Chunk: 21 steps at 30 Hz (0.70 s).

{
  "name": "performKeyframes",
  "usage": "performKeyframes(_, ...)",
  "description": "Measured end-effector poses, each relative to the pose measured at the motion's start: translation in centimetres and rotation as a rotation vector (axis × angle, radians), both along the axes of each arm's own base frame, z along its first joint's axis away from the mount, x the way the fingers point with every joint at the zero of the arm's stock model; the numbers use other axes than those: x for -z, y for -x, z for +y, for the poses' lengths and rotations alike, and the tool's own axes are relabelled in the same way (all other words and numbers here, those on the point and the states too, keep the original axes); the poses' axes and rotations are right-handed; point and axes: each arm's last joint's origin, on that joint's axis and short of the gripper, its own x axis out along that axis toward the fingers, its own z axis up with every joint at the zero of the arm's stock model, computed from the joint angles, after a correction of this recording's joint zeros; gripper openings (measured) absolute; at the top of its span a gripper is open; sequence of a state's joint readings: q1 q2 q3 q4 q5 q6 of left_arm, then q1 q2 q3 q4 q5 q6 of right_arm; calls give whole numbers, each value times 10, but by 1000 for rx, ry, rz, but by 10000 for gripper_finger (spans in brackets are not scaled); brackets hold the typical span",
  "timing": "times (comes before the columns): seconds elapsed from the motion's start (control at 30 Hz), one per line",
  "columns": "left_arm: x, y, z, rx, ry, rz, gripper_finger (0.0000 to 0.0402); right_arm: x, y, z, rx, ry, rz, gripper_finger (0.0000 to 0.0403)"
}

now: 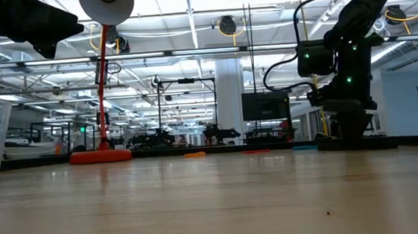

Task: Pick and place rubber bands into bin
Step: Put the black rubber band into the transparent bin

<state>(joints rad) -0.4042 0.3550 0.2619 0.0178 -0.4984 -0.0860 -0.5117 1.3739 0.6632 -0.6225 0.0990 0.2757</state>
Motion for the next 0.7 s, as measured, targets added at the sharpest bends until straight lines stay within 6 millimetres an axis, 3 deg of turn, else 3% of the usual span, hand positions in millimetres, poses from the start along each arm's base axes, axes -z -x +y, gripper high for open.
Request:
performKeyframes(0.17, 0, 0, 0, 0, -3, 0, 120, 5, 3, 2, 19, -1, -3, 88)
performKeyframes(0.43, 0, 0, 0, 0, -5, 1, 120, 5, -1, 0, -23, 18, -40, 9)
performKeyframes(0.7, 0, 0, 0, 2, -26, 3, 120, 1, -18, 3, -151, 116, -155, 3)
